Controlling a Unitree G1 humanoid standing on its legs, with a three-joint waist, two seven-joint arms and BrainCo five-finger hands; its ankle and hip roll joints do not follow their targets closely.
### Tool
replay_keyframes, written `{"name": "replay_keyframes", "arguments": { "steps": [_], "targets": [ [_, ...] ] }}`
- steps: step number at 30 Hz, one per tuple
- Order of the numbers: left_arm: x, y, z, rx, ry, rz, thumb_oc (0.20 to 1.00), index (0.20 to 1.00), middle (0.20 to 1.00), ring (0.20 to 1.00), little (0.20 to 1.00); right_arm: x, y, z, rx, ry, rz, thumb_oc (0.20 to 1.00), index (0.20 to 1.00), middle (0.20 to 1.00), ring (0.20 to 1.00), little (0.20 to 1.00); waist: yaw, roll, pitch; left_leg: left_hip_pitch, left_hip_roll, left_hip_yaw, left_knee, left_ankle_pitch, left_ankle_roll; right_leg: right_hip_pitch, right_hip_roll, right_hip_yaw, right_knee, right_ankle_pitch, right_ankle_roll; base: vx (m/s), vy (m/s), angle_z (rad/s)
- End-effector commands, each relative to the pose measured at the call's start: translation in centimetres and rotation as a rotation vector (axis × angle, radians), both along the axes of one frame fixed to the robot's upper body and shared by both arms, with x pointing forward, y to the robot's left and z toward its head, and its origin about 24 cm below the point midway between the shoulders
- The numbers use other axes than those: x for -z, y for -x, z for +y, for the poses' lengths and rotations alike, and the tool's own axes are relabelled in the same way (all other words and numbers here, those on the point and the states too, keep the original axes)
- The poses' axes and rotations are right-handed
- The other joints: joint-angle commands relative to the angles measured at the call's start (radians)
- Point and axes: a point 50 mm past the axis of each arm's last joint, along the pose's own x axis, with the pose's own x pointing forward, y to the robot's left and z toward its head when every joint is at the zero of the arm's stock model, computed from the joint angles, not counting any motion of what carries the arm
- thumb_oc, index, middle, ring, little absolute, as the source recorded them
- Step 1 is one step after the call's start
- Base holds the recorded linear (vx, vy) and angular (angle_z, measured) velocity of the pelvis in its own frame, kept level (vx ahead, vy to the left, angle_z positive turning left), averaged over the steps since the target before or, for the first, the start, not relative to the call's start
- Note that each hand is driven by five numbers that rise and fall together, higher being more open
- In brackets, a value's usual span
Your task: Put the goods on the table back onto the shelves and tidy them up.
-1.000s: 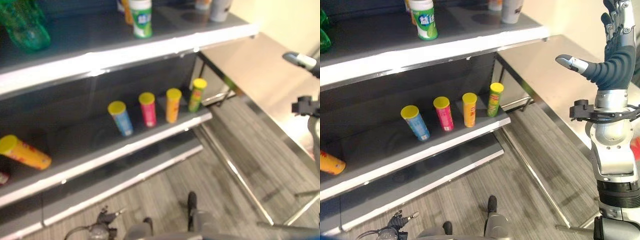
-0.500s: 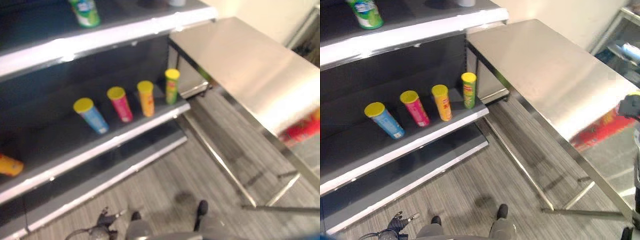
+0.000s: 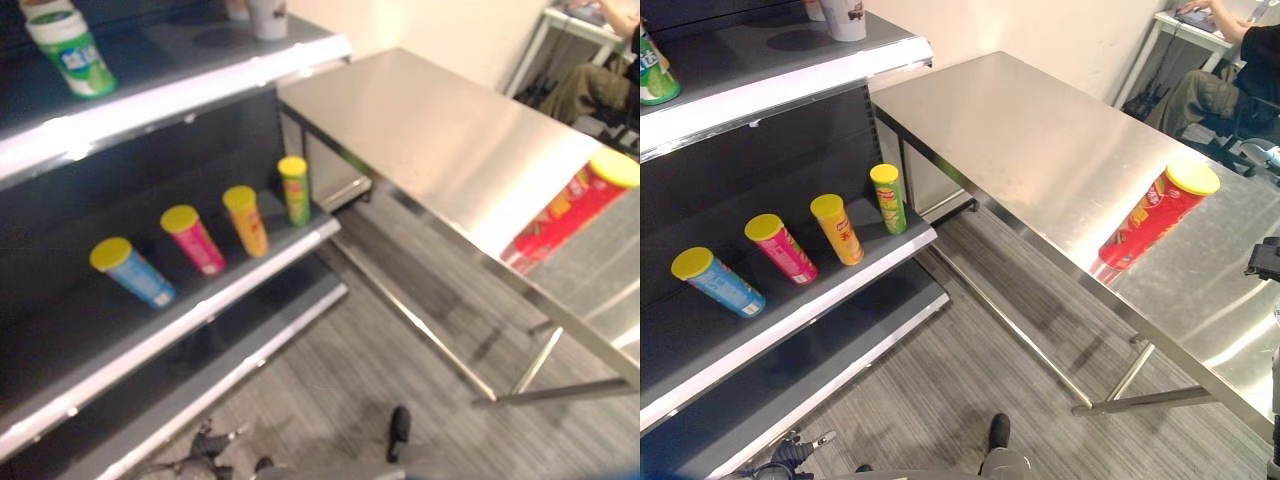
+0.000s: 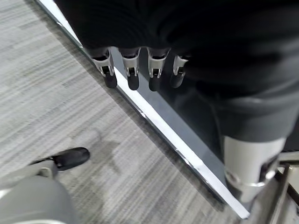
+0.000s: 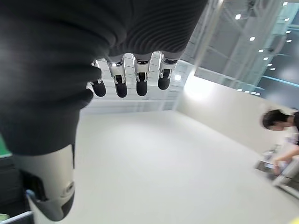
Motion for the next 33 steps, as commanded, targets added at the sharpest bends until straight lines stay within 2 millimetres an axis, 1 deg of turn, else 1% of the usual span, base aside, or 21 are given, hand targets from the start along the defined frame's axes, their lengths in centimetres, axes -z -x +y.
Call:
{"name": "replay_keyframes", "arguments": {
  "steps": [1, 2, 3, 4, 5, 6, 7, 8, 9, 10, 11, 12, 14, 15, 18, 20, 22, 23, 29, 33],
  "targets": [
    [-1.3, -1.5, 1.9, -0.001, -0.042, -0.070, 1.000, 1.000, 1.000, 1.000, 1.000, -2.5, 0.0, 0.7, -0.044, 0.012, -0.101, 1.000, 1.000, 1.000, 1.000, 1.000, 0.036, -0.017, 0.077, -0.089, 0.067, -0.155, 0.253, 0.079, 0.011, 0.087, 0.011, 0.014, 0.081, -0.229, 0.012, -0.07, -0.189, -0.60],
    [-1.4, -2.0, 1.9, -0.002, -0.041, -0.084, 1.000, 1.000, 1.000, 1.000, 1.000, -1.9, -0.8, 1.1, -0.082, -0.017, -0.071, 1.000, 1.000, 1.000, 1.000, 1.000, 0.063, -0.046, 0.110, -0.163, 0.012, -0.242, 0.314, 0.067, 0.027, 0.098, 0.012, 0.029, 0.073, -0.236, 0.000, -0.06, -0.125, -0.77],
    [-1.5, -2.3, 1.9, -0.007, -0.042, -0.090, 1.000, 1.000, 1.000, 1.000, 1.000, -1.7, -0.9, 1.2, -0.105, -0.040, -0.063, 1.000, 1.000, 1.000, 1.000, 1.000, 0.063, -0.058, 0.115, -0.191, -0.020, -0.267, 0.295, 0.031, 0.028, 0.103, 0.006, 0.030, 0.068, -0.240, 0.004, 0.01, -0.140, -0.79],
    [-1.5, -2.6, 1.8, -0.003, -0.037, -0.089, 1.000, 1.000, 1.000, 1.000, 1.000, -1.1, -1.1, 1.1, -0.113, -0.067, -0.048, 1.000, 1.000, 1.000, 1.000, 1.000, 0.066, -0.067, 0.116, -0.199, -0.055, -0.285, 0.252, -0.024, 0.029, 0.115, 0.003, 0.035, 0.060, -0.251, 0.009, 0.07, -0.005, -0.39],
    [-1.5, -2.8, 1.7, 0.001, -0.031, -0.092, 1.000, 1.000, 1.000, 1.000, 1.000, -0.8, -1.1, 0.9, -0.102, -0.068, -0.032, 1.000, 1.000, 1.000, 1.000, 1.000, 0.069, -0.071, 0.110, -0.209, -0.091, -0.304, 0.199, -0.027, 0.032, 0.115, -0.001, 0.040, 0.054, -0.249, 0.012, 0.08, 0.015, -0.10],
    [-1.4, -2.7, 1.5, 0.014, -0.031, -0.079, 1.000, 1.000, 1.000, 1.000, 1.000, -0.3, -1.2, 0.5, -0.070, -0.076, -0.018, 1.000, 1.000, 1.000, 1.000, 1.000, 0.077, -0.065, 0.108, -0.225, -0.125, -0.326, 0.148, -0.024, 0.036, 0.114, 0.006, 0.040, 0.055, -0.250, 0.014, 0.04, 0.029, -0.04],
    [-1.3, -2.7, 1.5, 0.015, -0.031, -0.079, 1.000, 1.000, 1.000, 1.000, 1.000, -0.3, -1.2, 0.5, -0.069, -0.075, -0.018, 1.000, 1.000, 1.000, 1.000, 1.000, 0.077, -0.067, 0.106, -0.221, -0.126, -0.325, 0.138, -0.020, 0.036, 0.113, 0.004, 0.040, 0.056, -0.252, 0.015, 0.04, 0.030, -0.18],
    [-1.2, -2.5, 1.2, 0.008, -0.017, -0.076, 1.000, 1.000, 1.000, 1.000, 1.000, 0.3, -1.6, 0.5, -0.076, -0.090, 0.006, 1.000, 1.000, 1.000, 1.000, 1.000, 0.082, -0.059, 0.097, -0.204, -0.139, -0.352, 0.091, -0.031, 0.044, 0.108, 0.012, 0.059, 0.063, -0.254, 0.015, 0.06, 0.040, -0.42],
    [-1.0, -2.3, 1.1, 0.008, -0.012, -0.064, 1.000, 1.000, 1.000, 1.000, 1.000, 0.9, -1.9, 0.5, -0.072, -0.106, 0.027, 1.000, 1.000, 1.000, 1.000, 1.000, 0.087, -0.050, 0.094, -0.196, -0.158, -0.389, 0.079, -0.035, 0.054, 0.106, 0.017, 0.068, 0.068, -0.258, 0.014, 0.06, 0.074, -0.95],
    [-1.0, -2.3, 1.0, 0.005, -0.010, -0.069, 1.000, 1.000, 1.000, 1.000, 1.000, 1.2, -2.0, 0.3, -0.065, -0.114, 0.043, 1.000, 1.000, 1.000, 1.000, 1.000, 0.087, -0.046, 0.091, -0.195, -0.165, -0.401, 0.077, -0.030, 0.049, 0.106, 0.013, 0.064, 0.072, -0.257, 0.016, 0.10, 0.147, -1.03],
    [-0.8, -2.1, 1.0, 0.009, -0.010, -0.052, 1.000, 1.000, 1.000, 1.000, 1.000, 1.9, -2.6, 0.1, -0.057, -0.118, 0.095, 1.000, 1.000, 1.000, 1.000, 1.000, 0.083, -0.035, 0.075, -0.170, -0.163, -0.391, 0.034, -0.024, 0.055, 0.109, 0.007, 0.058, 0.071, -0.257, 0.019, 0.08, 0.123, -0.67],
    [-0.8, -2.1, 1.0, 0.008, -0.010, -0.053, 1.000, 1.000, 1.000, 1.000, 1.000, 1.9, -2.6, 0.1, -0.058, -0.118, 0.096, 1.000, 1.000, 1.000, 1.000, 1.000, 0.083, -0.035, 0.075, -0.167, -0.163, -0.390, 0.029, -0.022, 0.055, 0.109, 0.007, 0.059, 0.071, -0.257, 0.019, 0.09, 0.134, 0.17],
    [-0.8, -1.9, 1.1, 0.019, -0.012, -0.037, 1.000, 1.000, 1.000, 1.000, 1.000, 2.1, -3.4, 0.5, -0.092, -0.125, 0.126, 1.000, 1.000, 1.000, 1.000, 1.000, 0.082, -0.030, 0.065, -0.153, -0.168, -0.384, 0.010, -0.017, 0.061, 0.110, -0.003, 0.060, 0.073, -0.255, 0.021, 0.06, 0.127, 0.28],
    [-0.8, -1.8, 1.4, 0.022, -0.019, -0.031, 1.000, 1.000, 1.000, 1.000, 1.000, 2.2, -4.3, 1.1, -0.124, -0.112, 0.162, 1.000, 1.000, 1.000, 1.000, 1.000, 0.085, -0.030, 0.064, -0.147, -0.172, -0.376, 0.007, -0.015, 0.064, 0.110, -0.013, 0.063, 0.073, -0.252, 0.024, 0.04, 0.125, -0.06],
    [-0.8, -1.6, 1.6, 0.015, -0.023, -0.026, 1.000, 1.000, 1.000, 1.000, 1.000, 2.1, -4.8, 1.5, -0.141, -0.112, 0.167, 1.000, 1.000, 1.000, 1.000, 1.000, 0.087, -0.031, 0.066, -0.145, -0.174, -0.372, 0.009, -0.016, 0.066, 0.110, -0.018, 0.065, 0.071, -0.250, 0.027, 0.02, 0.075, -0.03],
    [-0.7, -1.0, 1.9, 0.006, -0.033, -0.004, 1.000, 1.000, 1.000, 1.000, 1.000, 2.2, -5.9, 2.0, -0.142, -0.077, 0.213, 1.000, 1.000, 1.000, 1.000, 1.000, 0.099, -0.033, 0.063, -0.135, -0.181, -0.365, -0.003, -0.022, 0.077, 0.114, -0.032, 0.064, 0.065, -0.244, 0.034, 0.03, 0.095, 0.03],
    [-0.6, -0.9, 1.9, 0.005, -0.034, 0.001, 1.000, 1.000, 1.000, 1.000, 1.000, 2.2, -6.1, 2.1, -0.140, -0.071, 0.221, 1.000, 1.000, 1.000, 1.000, 1.000, 0.100, -0.033, 0.063, -0.132, -0.183, -0.364, -0.006, -0.022, 0.079, 0.113, -0.034, 0.065, 0.065, -0.243, 0.036, 0.02, 0.062, 0.02],
    [-0.6, -0.6, 2.0, 0.006, -0.038, 0.011, 1.000, 1.000, 1.000, 1.000, 1.000, 2.3, -6.5, 2.4, -0.162, -0.076, 0.235, 1.000, 1.000, 1.000, 1.000, 1.000, 0.106, -0.035, 0.063, -0.133, -0.188, -0.365, -0.006, -0.023, 0.084, 0.114, -0.040, 0.063, 0.065, -0.240, 0.040, 0.02, 0.053, 0.05],
    [-0.4, 0.0, 1.9, -0.009, -0.025, 0.023, 1.000, 1.000, 1.000, 1.000, 1.000, 2.7, -6.5, 2.6, -0.211, -0.100, 0.257, 1.000, 1.000, 1.000, 1.000, 1.000, 0.116, -0.040, 0.058, -0.131, -0.196, -0.369, -0.007, -0.028, 0.089, 0.121, -0.053, 0.052, 0.061, -0.238, 0.047, 0.01, 0.022, 0.08],
    [-0.2, 0.2, 1.6, -0.003, -0.016, 0.035, 1.000, 1.000, 1.000, 1.000, 1.000, 2.9, -6.6, 2.4, -0.197, -0.092, 0.276, 1.000, 1.000, 1.000, 1.000, 1.000, 0.120, -0.042, 0.056, -0.128, -0.199, -0.370, -0.009, -0.031, 0.091, 0.126, -0.060, 0.044, 0.061, -0.236, 0.051, 0.01, 0.013, 0.05]
  ]
}}
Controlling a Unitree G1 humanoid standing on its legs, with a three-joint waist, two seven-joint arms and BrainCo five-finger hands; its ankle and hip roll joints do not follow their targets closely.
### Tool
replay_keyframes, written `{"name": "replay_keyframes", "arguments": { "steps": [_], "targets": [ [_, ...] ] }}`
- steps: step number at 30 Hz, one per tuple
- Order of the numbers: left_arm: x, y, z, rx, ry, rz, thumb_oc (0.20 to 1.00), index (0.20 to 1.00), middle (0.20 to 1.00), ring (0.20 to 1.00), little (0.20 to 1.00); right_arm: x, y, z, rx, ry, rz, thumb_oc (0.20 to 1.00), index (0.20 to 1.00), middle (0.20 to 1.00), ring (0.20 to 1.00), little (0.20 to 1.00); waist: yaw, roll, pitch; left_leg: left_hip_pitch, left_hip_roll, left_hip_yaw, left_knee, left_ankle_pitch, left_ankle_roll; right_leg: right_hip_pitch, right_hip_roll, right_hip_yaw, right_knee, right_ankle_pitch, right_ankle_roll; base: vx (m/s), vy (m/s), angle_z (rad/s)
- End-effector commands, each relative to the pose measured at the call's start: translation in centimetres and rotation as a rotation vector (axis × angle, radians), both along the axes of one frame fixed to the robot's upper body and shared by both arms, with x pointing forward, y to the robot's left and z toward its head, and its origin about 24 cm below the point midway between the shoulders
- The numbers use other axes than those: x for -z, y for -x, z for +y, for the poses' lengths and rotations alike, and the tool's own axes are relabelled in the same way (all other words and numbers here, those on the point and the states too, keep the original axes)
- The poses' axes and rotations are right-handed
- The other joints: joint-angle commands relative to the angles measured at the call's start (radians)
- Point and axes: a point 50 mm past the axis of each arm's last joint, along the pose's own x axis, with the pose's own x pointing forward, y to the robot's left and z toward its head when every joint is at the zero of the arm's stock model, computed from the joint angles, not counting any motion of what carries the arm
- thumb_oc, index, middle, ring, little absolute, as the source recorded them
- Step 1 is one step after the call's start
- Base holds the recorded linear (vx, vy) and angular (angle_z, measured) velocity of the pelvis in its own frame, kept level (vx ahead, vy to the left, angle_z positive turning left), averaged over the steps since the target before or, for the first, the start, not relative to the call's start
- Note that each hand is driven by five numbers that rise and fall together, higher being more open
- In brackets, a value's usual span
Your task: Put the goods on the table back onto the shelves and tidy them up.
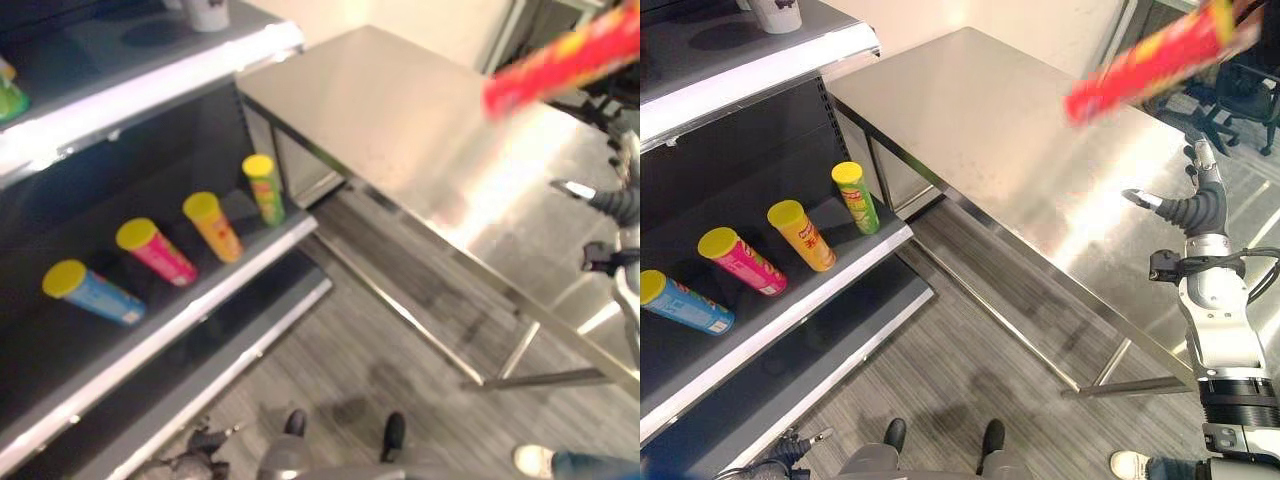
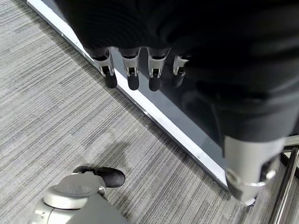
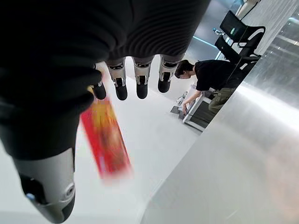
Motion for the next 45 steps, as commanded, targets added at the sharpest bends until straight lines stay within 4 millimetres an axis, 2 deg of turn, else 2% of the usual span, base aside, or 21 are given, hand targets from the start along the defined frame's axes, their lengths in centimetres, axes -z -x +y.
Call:
{"name": "replay_keyframes", "arguments": {
  "steps": [1, 5, 9, 13, 17, 21, 26, 29, 30, 36, 37, 38, 39, 42, 45],
  "targets": [
    [-0.2, 0.6, 1.2, 0.010, -0.033, 0.028, 1.000, 1.000, 1.000, 1.000, 1.000, -3.3, 0.0, -0.2, -0.011, 0.082, -0.084, 1.000, 1.000, 1.000, 1.000, 1.000, 0.016, -0.025, -0.027, -0.026, 0.005, 0.003, 0.024, -0.074, 0.002, 0.025, -0.064, -0.010, 0.068, -0.159, 0.068, 0.00, 0.000, 0.00],
    [-0.2, 0.6, 1.3, 0.001, -0.035, 0.028, 1.000, 1.000, 1.000, 1.000, 1.000, -3.6, 0.5, -0.2, -0.002, 0.077, -0.113, 1.000, 1.000, 1.000, 1.000, 1.000, 0.013, -0.024, -0.028, -0.023, 0.006, 0.003, 0.021, -0.075, 0.003, 0.026, -0.065, -0.012, 0.067, -0.159, 0.068, 0.00, 0.000, 0.00],
    [-0.2, 0.3, 1.2, -0.018, -0.034, 0.016, 1.000, 1.000, 1.000, 1.000, 1.000, -4.1, 1.8, -0.3, 0.012, 0.041, -0.198, 1.000, 1.000, 1.000, 1.000, 1.000, 0.002, -0.021, -0.029, -0.020, 0.008, 0.004, 0.019, -0.077, 0.003, 0.028, -0.066, -0.014, 0.066, -0.162, 0.069, 0.00, 0.002, 0.01],
    [-0.1, 0.3, 1.1, -0.035, -0.031, 0.019, 1.000, 1.000, 1.000, 1.000, 1.000, -4.3, 4.0, -0.6, 0.019, -0.060, -0.317, 1.000, 1.000, 1.000, 1.000, 1.000, -0.016, -0.020, -0.033, -0.017, 0.009, 0.009, 0.022, -0.086, 0.008, 0.026, -0.066, -0.005, 0.067, -0.162, 0.071, 0.01, 0.008, 0.01],
    [-0.1, 0.2, 1.0, -0.022, -0.028, 0.019, 1.000, 1.000, 1.000, 1.000, 1.000, -4.4, 5.3, -0.8, 0.026, -0.077, -0.370, 1.000, 1.000, 1.000, 1.000, 1.000, -0.028, -0.021, -0.035, -0.015, 0.008, 0.018, 0.027, -0.094, 0.012, 0.020, -0.070, 0.004, 0.070, -0.158, 0.077, 0.01, 0.029, -0.02],
    [-0.3, -0.5, 1.0, 0.012, -0.039, 0.004, 1.000, 1.000, 1.000, 1.000, 1.000, -5.9, 7.2, -1.2, 0.081, -0.061, -0.504, 1.000, 1.000, 1.000, 1.000, 1.000, -0.054, -0.026, -0.040, -0.014, -0.002, 0.043, 0.035, -0.101, 0.024, -0.002, -0.084, 0.026, 0.073, -0.131, 0.091, -0.01, 0.069, -0.16],
    [-0.5, -1.0, 1.1, 0.030, -0.055, -0.012, 1.000, 1.000, 1.000, 1.000, 1.000, -6.4, 7.6, -1.9, 0.140, -0.061, -0.551, 1.000, 1.000, 1.000, 1.000, 1.000, -0.067, -0.030, -0.041, -0.006, -0.015, 0.075, 0.041, -0.115, 0.036, -0.025, -0.099, 0.055, 0.077, -0.106, 0.108, -0.03, 0.104, -0.31],
    [-0.6, -1.2, 1.2, 0.032, -0.062, -0.015, 1.000, 1.000, 1.000, 1.000, 1.000, -5.6, 7.6, -2.9, 0.206, -0.095, -0.540, 1.000, 1.000, 1.000, 1.000, 1.000, -0.075, -0.030, -0.035, 0.008, -0.025, 0.092, 0.043, -0.136, 0.052, -0.054, -0.111, 0.083, 0.109, -0.096, 0.122, -0.02, 0.142, -0.37],
    [-0.7, -1.4, 1.3, 0.041, -0.067, -0.015, 1.000, 1.000, 1.000, 1.000, 1.000, -4.6, 7.5, -4.1, 0.272, -0.132, -0.503, 1.000, 1.000, 1.000, 1.000, 1.000, -0.081, -0.029, -0.011, 0.020, -0.032, 0.105, 0.047, -0.143, 0.067, -0.094, -0.125, 0.098, 0.178, -0.064, 0.141, -0.06, 0.136, -0.30],
    [-0.7, -1.5, 1.3, 0.041, -0.067, -0.016, 1.000, 1.000, 1.000, 1.000, 1.000, -4.6, 7.5, -4.1, 0.273, -0.132, -0.504, 1.000, 1.000, 1.000, 1.000, 1.000, -0.074, -0.030, -0.008, 0.023, -0.033, 0.113, 0.047, -0.143, 0.068, -0.101, -0.126, 0.107, 0.189, -0.068, 0.142, -0.02, 0.006, -0.26],
    [-1.3, -2.4, 1.7, 0.087, -0.101, -0.035, 1.000, 1.000, 1.000, 1.000, 1.000, -2.9, 7.0, -6.8, 0.458, -0.060, -0.349, 1.000, 1.000, 1.000, 1.000, 1.000, -0.063, -0.022, 0.023, 0.048, -0.002, 0.147, 0.041, -0.154, 0.064, -0.120, -0.210, 0.046, 0.217, 0.010, 0.149, -0.07, -0.100, 0.01],
    [-1.3, -2.5, 1.7, 0.087, -0.104, -0.035, 1.000, 1.000, 1.000, 1.000, 1.000, -3.0, 6.8, -6.8, 0.454, -0.053, -0.349, 1.000, 1.000, 1.000, 1.000, 1.000, -0.055, -0.022, 0.025, 0.045, 0.005, 0.154, 0.044, -0.157, 0.061, -0.112, -0.221, 0.016, 0.191, 0.022, 0.149, -0.07, -0.101, -0.22],
    [-1.3, -2.5, 1.7, 0.085, -0.103, -0.036, 1.000, 1.000, 1.000, 1.000, 1.000, -3.1, 6.8, -6.8, 0.454, -0.052, -0.350, 1.000, 1.000, 1.000, 1.000, 1.000, -0.058, -0.019, 0.027, 0.046, 0.007, 0.152, 0.046, -0.158, 0.061, -0.104, -0.218, 0.011, 0.181, 0.027, 0.149, -0.01, -0.092, -0.55],
    [-1.4, -2.5, 2.0, 0.086, -0.118, -0.031, 1.000, 1.000, 1.000, 1.000, 1.000, -3.5, 6.0, -6.5, 0.455, -0.042, -0.365, 1.000, 1.000, 1.000, 1.000, 1.000, -0.033, -0.021, 0.024, 0.048, 0.041, 0.179, 0.049, -0.166, 0.040, -0.115, -0.226, -0.070, 0.099, 0.048, 0.149, 0.06, -0.152, -0.50],
    [-1.5, -2.5, 2.0, 0.078, -0.118, -0.036, 1.000, 1.000, 1.000, 1.000, 1.000, -4.3, 5.8, -6.2, 0.453, -0.016, -0.384, 1.000, 1.000, 1.000, 1.000, 1.000, -0.031, -0.025, 0.023, 0.063, 0.057, 0.185, 0.038, -0.167, 0.026, -0.136, -0.207, -0.081, 0.073, 0.053, 0.149, 0.15, -0.197, -0.36]
  ]
}}
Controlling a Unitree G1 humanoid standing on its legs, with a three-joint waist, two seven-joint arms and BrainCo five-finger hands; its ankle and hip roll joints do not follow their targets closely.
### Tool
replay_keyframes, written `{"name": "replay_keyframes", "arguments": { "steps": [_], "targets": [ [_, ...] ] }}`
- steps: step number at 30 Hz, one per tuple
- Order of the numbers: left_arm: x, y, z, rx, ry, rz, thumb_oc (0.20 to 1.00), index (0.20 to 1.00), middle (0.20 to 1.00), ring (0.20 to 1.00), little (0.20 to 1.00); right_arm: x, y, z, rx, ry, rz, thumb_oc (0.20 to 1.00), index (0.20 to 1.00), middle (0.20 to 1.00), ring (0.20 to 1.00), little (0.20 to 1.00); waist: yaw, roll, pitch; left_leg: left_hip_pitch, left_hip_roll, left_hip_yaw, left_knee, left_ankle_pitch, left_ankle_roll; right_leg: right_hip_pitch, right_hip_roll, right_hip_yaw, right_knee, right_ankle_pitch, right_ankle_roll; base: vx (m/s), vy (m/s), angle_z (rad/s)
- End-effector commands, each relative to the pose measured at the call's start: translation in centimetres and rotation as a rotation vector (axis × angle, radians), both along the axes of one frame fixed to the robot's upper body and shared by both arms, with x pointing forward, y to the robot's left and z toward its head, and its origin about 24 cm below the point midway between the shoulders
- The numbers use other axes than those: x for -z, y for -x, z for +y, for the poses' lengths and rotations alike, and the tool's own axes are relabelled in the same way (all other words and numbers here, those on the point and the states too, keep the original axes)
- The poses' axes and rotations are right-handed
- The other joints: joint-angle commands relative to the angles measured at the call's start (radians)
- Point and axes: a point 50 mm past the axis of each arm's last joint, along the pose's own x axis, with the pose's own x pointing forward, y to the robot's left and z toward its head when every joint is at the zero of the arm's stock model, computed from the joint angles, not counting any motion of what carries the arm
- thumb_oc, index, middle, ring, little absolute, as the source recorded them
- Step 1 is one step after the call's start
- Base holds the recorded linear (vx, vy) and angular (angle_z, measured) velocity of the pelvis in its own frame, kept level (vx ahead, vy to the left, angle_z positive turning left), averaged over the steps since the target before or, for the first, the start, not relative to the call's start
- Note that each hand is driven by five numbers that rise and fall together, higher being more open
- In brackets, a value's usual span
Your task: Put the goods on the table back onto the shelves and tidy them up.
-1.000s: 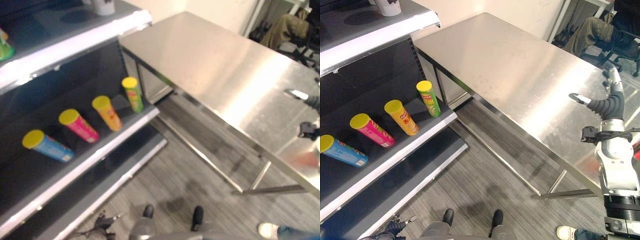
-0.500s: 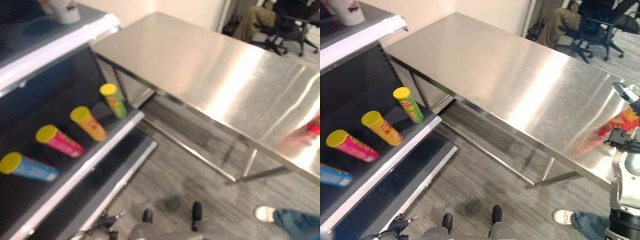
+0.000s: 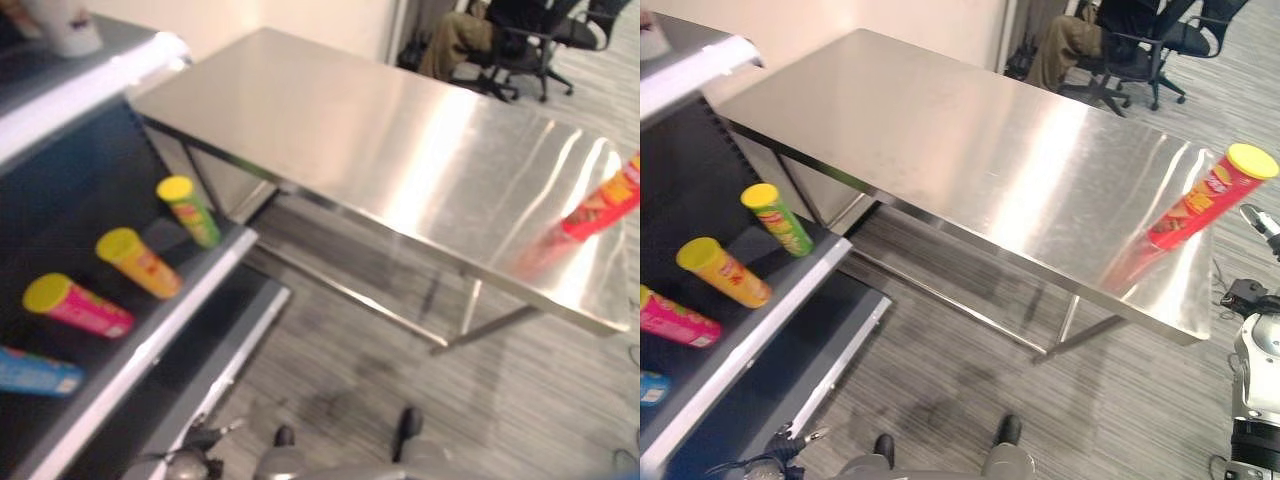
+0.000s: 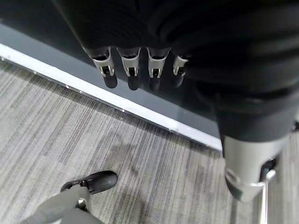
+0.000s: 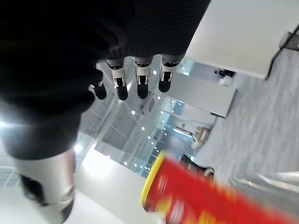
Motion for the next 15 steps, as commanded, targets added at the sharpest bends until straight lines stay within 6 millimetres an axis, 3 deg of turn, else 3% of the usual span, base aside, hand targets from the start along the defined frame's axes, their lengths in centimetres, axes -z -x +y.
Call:
{"name": "replay_keyframes", "arguments": {
  "steps": [1, 4, 6, 7, 9, 13, 15],
  "targets": [
    [-0.6, -2.3, -0.3, 0.013, -0.019, -0.074, 1.000, 1.000, 1.000, 1.000, 1.000, -5.2, -0.3, 1.1, -0.006, 0.139, -0.173, 1.000, 1.000, 1.000, 1.000, 1.000, 0.004, 0.034, 0.021, -0.008, 0.020, -0.085, 0.071, -0.158, 0.044, -0.096, -0.009, -0.005, 0.028, -0.023, 0.049, 0.18, -0.208, -0.25],
    [-0.8, -2.6, -0.1, 0.020, -0.031, -0.082, 1.000, 1.000, 1.000, 1.000, 1.000, -5.7, -0.2, 1.0, 0.001, 0.159, -0.173, 1.000, 1.000, 1.000, 1.000, 1.000, 0.000, 0.020, 0.015, 0.015, 0.050, -0.098, 0.063, -0.162, 0.011, -0.077, 0.003, 0.001, 0.036, -0.051, 0.049, 0.26, -0.284, -0.10],
    [-0.9, -2.8, -0.1, 0.013, -0.027, -0.094, 1.000, 1.000, 1.000, 1.000, 1.000, -6.3, 0.4, 0.9, 0.001, 0.176, -0.190, 1.000, 1.000, 1.000, 1.000, 1.000, -0.011, 0.022, 0.000, 0.027, 0.099, -0.111, 0.061, -0.158, -0.015, -0.058, 0.018, -0.008, 0.052, -0.076, 0.043, 0.23, -0.318, 0.36],
    [-1.0, -3.0, -0.3, 0.021, -0.021, -0.107, 1.000, 1.000, 1.000, 1.000, 1.000, -7.0, 0.5, 1.0, -0.014, 0.189, -0.211, 1.000, 1.000, 1.000, 1.000, 1.000, -0.014, 0.039, -0.007, 0.015, 0.156, -0.125, 0.088, -0.145, -0.038, -0.037, 0.055, -0.036, 0.068, -0.129, 0.019, 0.24, -0.463, 0.47],
    [-1.0, -3.2, -0.7, 0.034, -0.004, -0.119, 1.000, 1.000, 1.000, 1.000, 1.000, -7.5, 0.3, 1.1, -0.032, 0.198, -0.217, 1.000, 1.000, 1.000, 1.000, 1.000, -0.014, 0.052, -0.007, -0.014, 0.192, -0.154, 0.142, -0.107, -0.049, -0.019, 0.100, -0.040, 0.064, -0.164, -0.010, 0.13, -0.329, 0.42],
    [-0.9, -3.3, -1.3, 0.047, 0.026, -0.129, 1.000, 1.000, 1.000, 1.000, 1.000, -8.0, -0.8, 1.8, -0.102, 0.194, -0.213, 1.000, 1.000, 1.000, 1.000, 1.000, -0.001, 0.066, 0.006, -0.050, 0.182, -0.203, 0.230, -0.059, -0.046, 0.013, 0.133, -0.032, 0.052, -0.189, -0.038, 0.08, -0.133, 0.25],
    [-0.9, -3.9, -1.8, 0.052, 0.041, -0.147, 1.000, 1.000, 1.000, 1.000, 1.000, -8.2, -1.1, 2.1, -0.144, 0.184, -0.211, 1.000, 1.000, 1.000, 1.000, 1.000, 0.008, 0.056, 0.017, -0.104, 0.115, -0.244, 0.226, -0.089, -0.037, 0.035, 0.123, -0.033, 0.028, -0.199, -0.040, 0.09, -0.048, 0.07]
  ]
}}
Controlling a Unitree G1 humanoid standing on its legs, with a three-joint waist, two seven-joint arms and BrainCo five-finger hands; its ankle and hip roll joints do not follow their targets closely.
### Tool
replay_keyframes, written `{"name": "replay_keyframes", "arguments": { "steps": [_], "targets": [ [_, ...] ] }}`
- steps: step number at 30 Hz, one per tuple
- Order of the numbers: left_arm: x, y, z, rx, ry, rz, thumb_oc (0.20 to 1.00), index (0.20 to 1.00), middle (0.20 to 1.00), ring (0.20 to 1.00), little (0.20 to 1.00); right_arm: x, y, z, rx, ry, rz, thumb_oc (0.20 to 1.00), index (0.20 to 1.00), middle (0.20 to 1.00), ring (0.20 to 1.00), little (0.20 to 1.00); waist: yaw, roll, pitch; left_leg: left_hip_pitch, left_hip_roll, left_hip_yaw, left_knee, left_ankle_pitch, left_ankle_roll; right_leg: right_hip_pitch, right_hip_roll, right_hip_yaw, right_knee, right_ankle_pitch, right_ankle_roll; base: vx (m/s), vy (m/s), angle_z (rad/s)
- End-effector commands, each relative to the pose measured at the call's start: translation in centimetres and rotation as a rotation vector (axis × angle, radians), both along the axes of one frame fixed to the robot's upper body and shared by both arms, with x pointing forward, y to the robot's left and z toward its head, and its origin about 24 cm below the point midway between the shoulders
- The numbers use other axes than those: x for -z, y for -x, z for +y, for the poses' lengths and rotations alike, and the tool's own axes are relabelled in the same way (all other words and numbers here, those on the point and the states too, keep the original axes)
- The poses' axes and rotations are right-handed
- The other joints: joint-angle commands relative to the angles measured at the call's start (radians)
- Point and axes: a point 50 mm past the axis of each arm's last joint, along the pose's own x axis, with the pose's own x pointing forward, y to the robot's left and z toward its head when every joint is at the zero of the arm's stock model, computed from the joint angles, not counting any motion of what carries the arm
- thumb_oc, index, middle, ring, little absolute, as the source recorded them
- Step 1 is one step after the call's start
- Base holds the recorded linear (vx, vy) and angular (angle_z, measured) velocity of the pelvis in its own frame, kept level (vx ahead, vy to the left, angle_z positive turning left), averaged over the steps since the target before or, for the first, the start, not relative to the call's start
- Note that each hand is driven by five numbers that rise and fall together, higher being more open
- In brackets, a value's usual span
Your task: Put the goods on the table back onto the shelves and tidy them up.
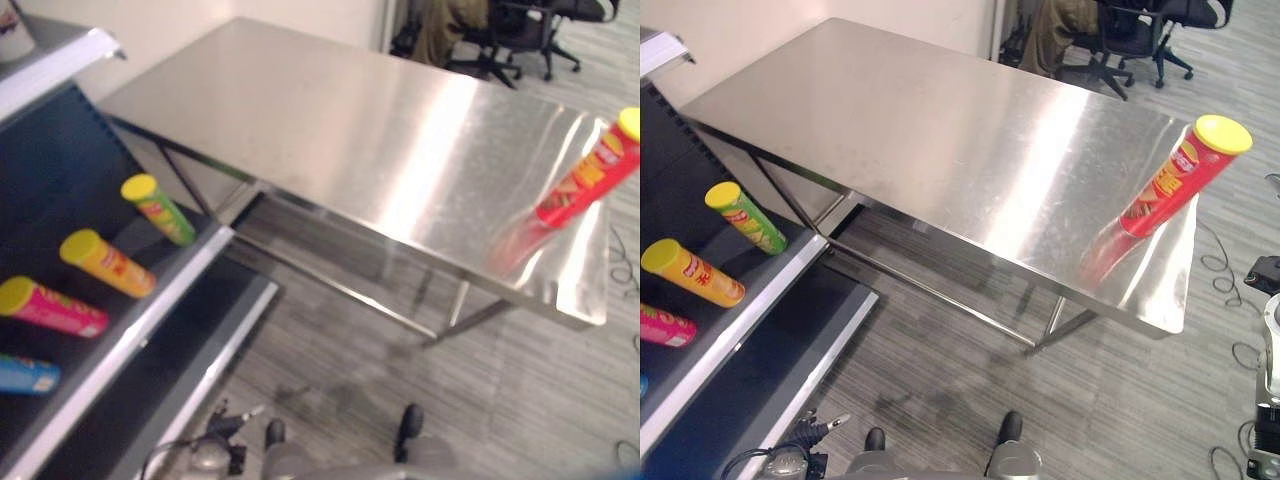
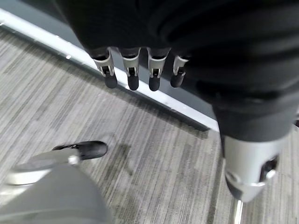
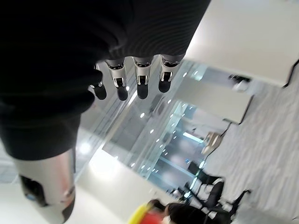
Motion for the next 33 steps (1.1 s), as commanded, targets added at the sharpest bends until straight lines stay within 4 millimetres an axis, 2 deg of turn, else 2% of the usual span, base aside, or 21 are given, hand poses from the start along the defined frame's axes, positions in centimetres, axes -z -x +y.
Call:
{"name": "replay_keyframes", "arguments": {
  "steps": [1, 2, 3, 11, 16, 20, 24, 25, 26, 27, 28, 29, 31, 33],
  "targets": [
    [-1.9, -2.7, 2.1, 0.049, -0.066, -0.100, 1.000, 1.000, 1.000, 1.000, 1.000, -4.0, 0.0, 1.7, -0.122, 0.090, -0.125, 1.000, 1.000, 1.000, 1.000, 1.000, 0.024, -0.079, 0.000, -0.046, -0.085, -0.088, 0.107, -0.101, 0.028, -0.011, -0.054, 0.045, 0.039, -0.138, 0.019, 0.11, -0.010, 0.35],
    [-1.8, -2.8, 1.6, 0.083, -0.051, -0.098, 1.000, 1.000, 1.000, 1.000, 1.000, -4.1, -0.3, 1.5, -0.101, 0.113, -0.104, 1.000, 1.000, 1.000, 1.000, 1.000, 0.027, -0.079, -0.014, -0.085, -0.146, -0.075, 0.035, -0.094, 0.053, -0.006, -0.053, 0.033, 0.029, -0.142, 0.021, 0.10, 0.042, 0.49],
    [-1.7, -2.6, 1.6, 0.091, -0.056, -0.085, 1.000, 1.000, 1.000, 1.000, 1.000, -4.3, -0.5, 1.6, -0.092, 0.133, -0.098, 1.000, 1.000, 1.000, 1.000, 1.000, 0.031, -0.074, -0.016, -0.087, -0.160, -0.077, 0.020, -0.087, 0.061, -0.009, -0.050, 0.046, 0.032, -0.146, 0.019, 0.06, 0.063, 0.48],
    [-1.7, -2.8, 2.1, 0.117, -0.100, -0.061, 1.000, 1.000, 1.000, 1.000, 1.000, -4.4, -0.3, 1.6, -0.069, 0.178, -0.054, 1.000, 1.000, 1.000, 1.000, 1.000, 0.009, -0.057, -0.044, -0.029, -0.179, -0.033, -0.054, -0.074, 0.087, -0.004, -0.088, 0.065, 0.051, -0.137, 0.035, 0.09, 0.084, 0.01],
    [-1.7, -2.8, 2.0, 0.119, -0.107, -0.061, 1.000, 1.000, 1.000, 1.000, 1.000, -4.8, 0.0, 1.4, -0.047, 0.204, -0.053, 1.000, 1.000, 1.000, 1.000, 1.000, -0.002, -0.056, -0.048, -0.004, -0.184, -0.026, -0.065, -0.082, 0.093, -0.001, -0.095, 0.084, 0.049, -0.132, 0.044, 0.07, 0.049, -0.04],
    [-1.6, -2.7, 1.9, 0.118, -0.103, -0.062, 1.000, 1.000, 1.000, 1.000, 1.000, -5.2, 0.9, 1.3, -0.024, 0.211, -0.105, 1.000, 1.000, 1.000, 1.000, 1.000, -0.013, -0.058, -0.051, 0.012, -0.182, -0.023, -0.074, -0.087, 0.097, -0.002, -0.097, 0.096, 0.050, -0.130, 0.050, 0.05, 0.031, -0.10],
    [-1.6, -2.5, 2.1, 0.108, -0.102, -0.059, 1.000, 1.000, 1.000, 1.000, 1.000, -4.6, 1.3, 0.8, 0.005, 0.193, -0.096, 1.000, 1.000, 1.000, 1.000, 1.000, -0.009, -0.064, -0.051, 0.021, -0.185, -0.027, -0.070, -0.101, 0.107, -0.011, -0.098, 0.117, 0.054, -0.125, 0.059, 0.03, 0.027, -0.09],
    [-1.6, -2.5, 2.0, 0.106, -0.098, -0.057, 1.000, 1.000, 1.000, 1.000, 1.000, -4.5, 1.3, 0.8, 0.014, 0.190, -0.096, 1.000, 1.000, 1.000, 1.000, 1.000, -0.009, -0.064, -0.052, 0.025, -0.188, -0.027, -0.070, -0.108, 0.111, -0.015, -0.104, 0.117, 0.067, -0.124, 0.063, 0.03, 0.130, -0.12],
    [-1.5, -2.4, 1.8, 0.111, -0.088, -0.051, 1.000, 1.000, 1.000, 1.000, 1.000, -3.9, 1.1, 0.7, 0.013, 0.163, -0.099, 1.000, 1.000, 1.000, 1.000, 1.000, -0.008, -0.059, -0.040, 0.034, -0.203, -0.028, -0.059, -0.125, 0.132, -0.047, -0.135, 0.135, 0.167, -0.117, 0.071, 0.02, 0.127, -0.15],
    [-1.5, -2.4, 1.8, 0.111, -0.088, -0.051, 1.000, 1.000, 1.000, 1.000, 1.000, -3.9, 1.1, 0.8, 0.013, 0.163, -0.100, 1.000, 1.000, 1.000, 1.000, 1.000, -0.006, -0.062, -0.038, 0.033, -0.206, -0.026, -0.055, -0.126, 0.134, -0.053, -0.139, 0.140, 0.178, -0.122, 0.073, 0.02, 0.203, -0.23],
    [-1.4, -2.4, 1.5, 0.124, -0.079, -0.049, 1.000, 1.000, 1.000, 1.000, 1.000, -4.0, 1.1, 1.0, 0.014, 0.164, -0.105, 1.000, 1.000, 1.000, 1.000, 1.000, -0.017, -0.058, -0.002, 0.054, -0.234, -0.033, -0.026, -0.149, 0.165, -0.116, -0.179, 0.193, 0.349, -0.029, 0.091, 0.00, 0.147, -0.31],
    [-1.5, -2.4, 1.5, 0.136, -0.081, -0.046, 1.000, 1.000, 1.000, 1.000, 1.000, -4.0, 1.0, 1.1, 0.007, 0.159, -0.110, 1.000, 1.000, 1.000, 1.000, 1.000, -0.022, -0.054, 0.010, 0.065, -0.240, -0.036, -0.021, -0.151, 0.174, -0.145, -0.185, 0.223, 0.418, 0.000, 0.092, -0.01, 0.147, -0.32],
    [-1.5, -2.5, 1.6, 0.147, -0.086, -0.045, 1.000, 1.000, 1.000, 1.000, 1.000, -3.9, 0.8, 1.2, 0.007, 0.159, -0.114, 1.000, 1.000, 1.000, 1.000, 1.000, -0.024, -0.050, 0.020, 0.069, -0.238, -0.038, -0.022, -0.144, 0.179, -0.180, -0.194, 0.239, 0.460, 0.018, 0.090, 0.02, 0.042, -0.10],
    [-1.7, -2.9, 1.7, 0.149, -0.093, -0.059, 1.000, 1.000, 1.000, 1.000, 1.000, -4.1, 0.5, 1.3, 0.008, 0.179, -0.093, 1.000, 1.000, 1.000, 1.000, 1.000, -0.028, -0.046, 0.026, 0.086, -0.222, -0.041, -0.037, -0.146, 0.166, -0.223, -0.198, 0.238, 0.419, -0.022, 0.079, 0.12, -0.056, 0.02]
  ]
}}
